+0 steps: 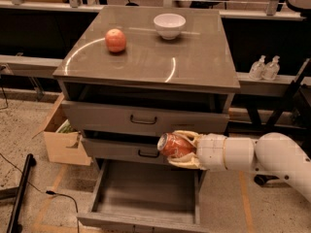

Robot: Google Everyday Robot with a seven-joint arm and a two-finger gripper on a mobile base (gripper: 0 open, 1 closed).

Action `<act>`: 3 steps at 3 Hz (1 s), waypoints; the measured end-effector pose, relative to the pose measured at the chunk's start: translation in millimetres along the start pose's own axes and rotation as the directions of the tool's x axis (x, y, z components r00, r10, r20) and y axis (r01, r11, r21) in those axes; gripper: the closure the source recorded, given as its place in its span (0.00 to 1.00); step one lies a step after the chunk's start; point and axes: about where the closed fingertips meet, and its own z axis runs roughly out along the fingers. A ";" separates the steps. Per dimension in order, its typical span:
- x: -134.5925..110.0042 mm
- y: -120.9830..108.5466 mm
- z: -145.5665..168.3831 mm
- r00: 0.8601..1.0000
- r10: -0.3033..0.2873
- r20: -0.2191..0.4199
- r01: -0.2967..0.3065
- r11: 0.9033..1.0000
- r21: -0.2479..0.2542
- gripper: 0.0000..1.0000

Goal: Pick coke can from bottom drawer and place on counter

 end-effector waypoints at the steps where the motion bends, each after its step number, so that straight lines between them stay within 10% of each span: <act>1: -18.9 -29.8 -11.0 0.998 -0.065 -0.025 0.066 0.998 0.022 1.00; 3: -62.8 -101.4 -37.7 0.978 -0.178 -0.112 0.182 0.983 0.025 1.00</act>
Offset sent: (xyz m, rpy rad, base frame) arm 0.0731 -0.0277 0.1221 -0.1891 -0.1967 -0.0153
